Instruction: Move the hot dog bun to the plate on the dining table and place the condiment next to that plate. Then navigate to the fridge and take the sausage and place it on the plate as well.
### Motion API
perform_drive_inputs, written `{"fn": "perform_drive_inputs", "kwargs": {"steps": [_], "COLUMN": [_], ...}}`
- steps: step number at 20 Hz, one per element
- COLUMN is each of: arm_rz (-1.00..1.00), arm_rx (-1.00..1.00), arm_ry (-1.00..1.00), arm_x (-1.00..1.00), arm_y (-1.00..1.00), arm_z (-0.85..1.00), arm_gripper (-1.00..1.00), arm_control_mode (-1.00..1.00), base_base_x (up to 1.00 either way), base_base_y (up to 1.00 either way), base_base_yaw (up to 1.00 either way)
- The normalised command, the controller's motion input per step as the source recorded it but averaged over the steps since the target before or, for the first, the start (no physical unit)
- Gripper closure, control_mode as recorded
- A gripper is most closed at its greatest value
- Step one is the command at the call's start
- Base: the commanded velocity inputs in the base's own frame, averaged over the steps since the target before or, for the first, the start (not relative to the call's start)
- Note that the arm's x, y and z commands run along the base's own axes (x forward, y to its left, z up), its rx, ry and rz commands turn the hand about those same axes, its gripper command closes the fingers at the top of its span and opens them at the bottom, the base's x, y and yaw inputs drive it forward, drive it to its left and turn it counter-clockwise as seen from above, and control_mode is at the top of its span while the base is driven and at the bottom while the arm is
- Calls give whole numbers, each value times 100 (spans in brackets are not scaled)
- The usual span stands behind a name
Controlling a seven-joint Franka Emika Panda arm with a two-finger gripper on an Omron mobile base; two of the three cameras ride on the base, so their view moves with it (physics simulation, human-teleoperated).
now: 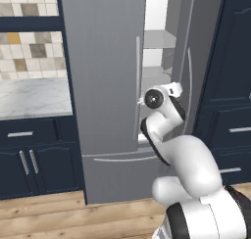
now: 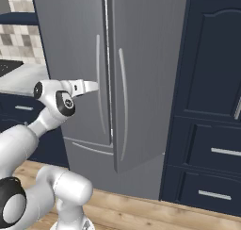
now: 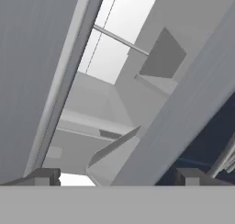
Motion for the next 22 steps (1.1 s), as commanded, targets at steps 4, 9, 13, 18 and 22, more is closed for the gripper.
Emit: {"fn": "perform_drive_inputs", "kwargs": {"steps": [4,9,13,18,22], "arm_rz": [-8,0,0,0,-4], "arm_rx": [-11,-2,0,0,0], "arm_ry": [8,7,15,8,-5], "arm_x": [91,97,72,38,-26], "arm_y": [14,-6,-49,-61,-68], "arm_z": [0,-8,-11,-6,0], "arm_gripper": [-100,-100,-100,-100,-100], "arm_control_mode": [-100,-100,-100,-100,-100], "base_base_x": [0,0,0,0,0], "base_base_y": [0,0,0,0,0], "base_base_yaw": [0,0,0,0,0]}}
